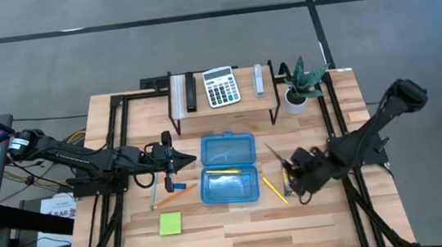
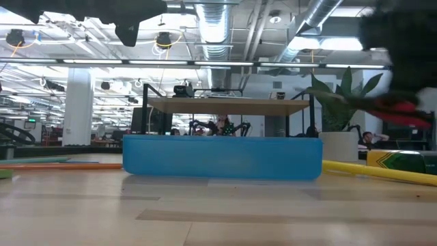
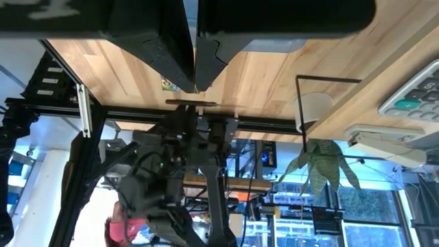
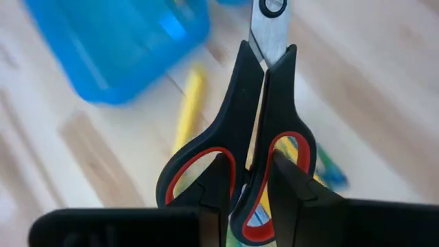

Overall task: Pack school essentials
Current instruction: Put the black scissors into the blue supply box, then put the yellow pen into the blue supply box

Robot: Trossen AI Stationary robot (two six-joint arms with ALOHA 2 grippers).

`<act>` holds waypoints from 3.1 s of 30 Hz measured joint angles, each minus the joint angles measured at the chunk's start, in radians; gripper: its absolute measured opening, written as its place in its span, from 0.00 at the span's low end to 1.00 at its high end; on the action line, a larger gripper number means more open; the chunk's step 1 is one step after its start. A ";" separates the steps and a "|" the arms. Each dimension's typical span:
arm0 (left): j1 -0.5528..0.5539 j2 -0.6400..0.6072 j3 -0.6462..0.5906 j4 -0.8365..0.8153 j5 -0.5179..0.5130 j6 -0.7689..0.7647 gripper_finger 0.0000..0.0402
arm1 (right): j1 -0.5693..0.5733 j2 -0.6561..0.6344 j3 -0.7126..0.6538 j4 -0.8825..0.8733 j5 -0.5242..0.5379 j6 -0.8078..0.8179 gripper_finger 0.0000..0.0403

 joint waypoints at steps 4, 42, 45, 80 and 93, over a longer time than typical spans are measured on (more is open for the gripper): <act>0.000 0.000 0.000 0.000 0.000 0.000 0.00 | -0.080 0.003 0.046 0.102 0.001 -0.185 0.20; -0.001 0.000 0.000 0.004 0.002 0.006 0.00 | -0.289 0.685 0.540 0.127 -0.262 -0.900 0.32; -0.001 0.000 0.000 0.001 0.000 0.006 0.00 | -0.292 0.681 0.540 0.127 -0.262 -0.898 0.42; -0.001 0.000 0.000 -0.002 -0.001 0.000 0.00 | -0.198 0.460 0.139 0.269 -0.151 -0.482 0.54; -0.001 0.000 0.000 -0.003 0.000 0.000 0.00 | -0.226 0.532 0.142 0.291 -0.188 -0.481 0.32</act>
